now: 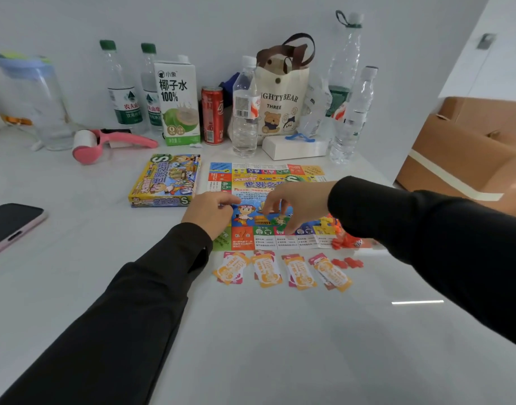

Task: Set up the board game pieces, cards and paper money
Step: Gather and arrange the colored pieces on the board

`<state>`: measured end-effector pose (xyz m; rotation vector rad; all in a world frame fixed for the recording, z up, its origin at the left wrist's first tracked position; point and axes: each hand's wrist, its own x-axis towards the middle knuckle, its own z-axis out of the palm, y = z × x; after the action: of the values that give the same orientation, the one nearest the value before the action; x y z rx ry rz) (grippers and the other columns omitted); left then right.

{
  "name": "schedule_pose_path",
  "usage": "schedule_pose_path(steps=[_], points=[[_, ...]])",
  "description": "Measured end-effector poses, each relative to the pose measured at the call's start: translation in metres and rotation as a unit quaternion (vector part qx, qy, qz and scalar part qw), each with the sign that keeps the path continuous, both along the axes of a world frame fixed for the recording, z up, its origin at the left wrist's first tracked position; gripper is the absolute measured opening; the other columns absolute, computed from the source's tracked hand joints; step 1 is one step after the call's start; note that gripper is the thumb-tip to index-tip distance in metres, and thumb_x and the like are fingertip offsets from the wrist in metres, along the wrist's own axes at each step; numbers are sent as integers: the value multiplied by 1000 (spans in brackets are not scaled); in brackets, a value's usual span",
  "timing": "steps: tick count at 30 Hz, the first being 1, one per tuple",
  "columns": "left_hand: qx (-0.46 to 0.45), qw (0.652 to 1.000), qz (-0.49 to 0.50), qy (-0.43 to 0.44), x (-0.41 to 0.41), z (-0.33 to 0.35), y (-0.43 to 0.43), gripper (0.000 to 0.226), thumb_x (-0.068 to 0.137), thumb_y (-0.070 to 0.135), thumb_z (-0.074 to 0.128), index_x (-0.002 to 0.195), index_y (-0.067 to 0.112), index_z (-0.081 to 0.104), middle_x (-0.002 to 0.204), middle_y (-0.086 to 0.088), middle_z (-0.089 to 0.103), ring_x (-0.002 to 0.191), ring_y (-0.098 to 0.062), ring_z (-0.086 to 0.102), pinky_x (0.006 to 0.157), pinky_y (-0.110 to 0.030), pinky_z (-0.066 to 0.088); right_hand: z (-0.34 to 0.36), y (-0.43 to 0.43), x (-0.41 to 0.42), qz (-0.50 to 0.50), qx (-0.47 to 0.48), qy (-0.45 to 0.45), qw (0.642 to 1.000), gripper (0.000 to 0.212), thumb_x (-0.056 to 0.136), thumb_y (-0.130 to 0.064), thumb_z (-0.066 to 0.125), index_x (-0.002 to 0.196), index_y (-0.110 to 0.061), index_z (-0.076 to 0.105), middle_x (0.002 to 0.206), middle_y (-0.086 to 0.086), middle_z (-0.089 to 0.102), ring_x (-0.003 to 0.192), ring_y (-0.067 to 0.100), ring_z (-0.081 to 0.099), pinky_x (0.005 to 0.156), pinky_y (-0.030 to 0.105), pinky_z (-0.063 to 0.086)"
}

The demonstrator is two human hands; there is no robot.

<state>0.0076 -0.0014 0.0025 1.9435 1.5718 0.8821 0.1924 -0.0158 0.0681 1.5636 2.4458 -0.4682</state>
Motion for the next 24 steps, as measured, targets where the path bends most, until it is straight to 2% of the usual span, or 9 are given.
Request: schedule_pose_path(steps=[6, 9, 12, 16, 19, 24], points=[[2, 1000, -2, 25, 0, -1, 1, 35, 92, 4, 41, 116, 14, 64, 126, -5, 59, 113, -18, 52, 84, -20, 39, -11, 6, -2, 36, 4, -8, 999, 20, 78, -19, 73, 93, -20, 60, 90, -3, 53, 79, 14, 51, 67, 16, 39], [6, 1000, -1, 20, 0, -1, 1, 34, 92, 4, 42, 114, 14, 66, 124, -5, 60, 111, -17, 52, 83, -20, 40, -11, 0, 7, 30, 7, -16, 999, 12, 79, -15, 71, 88, -18, 63, 88, -2, 55, 76, 12, 51, 62, 10, 37], [7, 1000, 1, 21, 0, -1, 1, 34, 92, 4, 42, 113, 14, 66, 125, -4, 59, 110, -17, 52, 82, -19, 39, -4, -5, 16, 5, 10, -10, 1000, 11, 82, -6, 66, 87, -16, 67, 85, -5, 59, 77, 9, 54, 64, 9, 39], [9, 999, 3, 33, 1, -1, 1, 33, 93, 5, 42, 114, 15, 65, 127, -4, 58, 112, -18, 51, 83, -20, 39, 9, 1, 25, -81, 88, 44, 992, 28, 84, 4, 48, 82, -17, 67, 76, -11, 55, 75, 10, 51, 70, 19, 40], [13, 999, 3, 42, 1, 0, 1, 33, 93, 5, 41, 114, 16, 65, 128, -4, 57, 113, -18, 51, 84, -19, 37, 7, 2, 25, -92, 57, 13, 994, 25, 82, 4, 53, 89, -14, 68, 72, -13, 52, 69, 6, 49, 66, 18, 40], [10, 999, 3, 42, 2, 1, -1, 35, 93, 4, 40, 113, 16, 65, 127, -4, 58, 111, -19, 51, 81, -20, 40, -5, -1, 16, -78, 19, -5, 997, 20, 83, 0, 59, 95, -12, 69, 76, -14, 54, 79, 10, 52, 77, 22, 41]])
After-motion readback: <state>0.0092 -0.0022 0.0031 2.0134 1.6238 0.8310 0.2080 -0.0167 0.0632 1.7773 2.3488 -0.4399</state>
